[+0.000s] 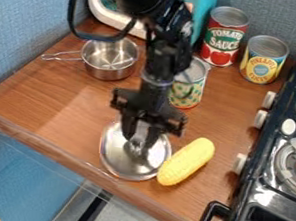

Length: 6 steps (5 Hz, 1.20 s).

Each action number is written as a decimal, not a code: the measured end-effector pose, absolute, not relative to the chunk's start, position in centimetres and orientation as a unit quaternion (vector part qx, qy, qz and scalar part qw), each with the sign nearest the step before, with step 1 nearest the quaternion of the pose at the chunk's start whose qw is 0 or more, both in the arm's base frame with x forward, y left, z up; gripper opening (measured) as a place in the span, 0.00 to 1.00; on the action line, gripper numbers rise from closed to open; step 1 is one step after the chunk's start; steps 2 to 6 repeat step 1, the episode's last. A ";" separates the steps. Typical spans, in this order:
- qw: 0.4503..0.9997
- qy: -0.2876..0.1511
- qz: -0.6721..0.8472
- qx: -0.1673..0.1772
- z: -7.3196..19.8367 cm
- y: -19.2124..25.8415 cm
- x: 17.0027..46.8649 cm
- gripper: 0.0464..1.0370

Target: Move the silver pot lid to the left side of the yellow object

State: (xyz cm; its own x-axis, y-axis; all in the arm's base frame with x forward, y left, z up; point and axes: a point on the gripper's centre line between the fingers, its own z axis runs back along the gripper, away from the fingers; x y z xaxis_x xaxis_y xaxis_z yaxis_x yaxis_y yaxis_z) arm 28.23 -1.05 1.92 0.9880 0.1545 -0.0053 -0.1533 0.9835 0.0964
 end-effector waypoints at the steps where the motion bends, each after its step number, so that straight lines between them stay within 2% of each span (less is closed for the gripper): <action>1: 0.994 -0.042 0.090 0.050 5.8 -1.6 28.0 0.90; 6: 0.994 -0.042 0.090 0.050 5.8 -1.6 28.0 0.90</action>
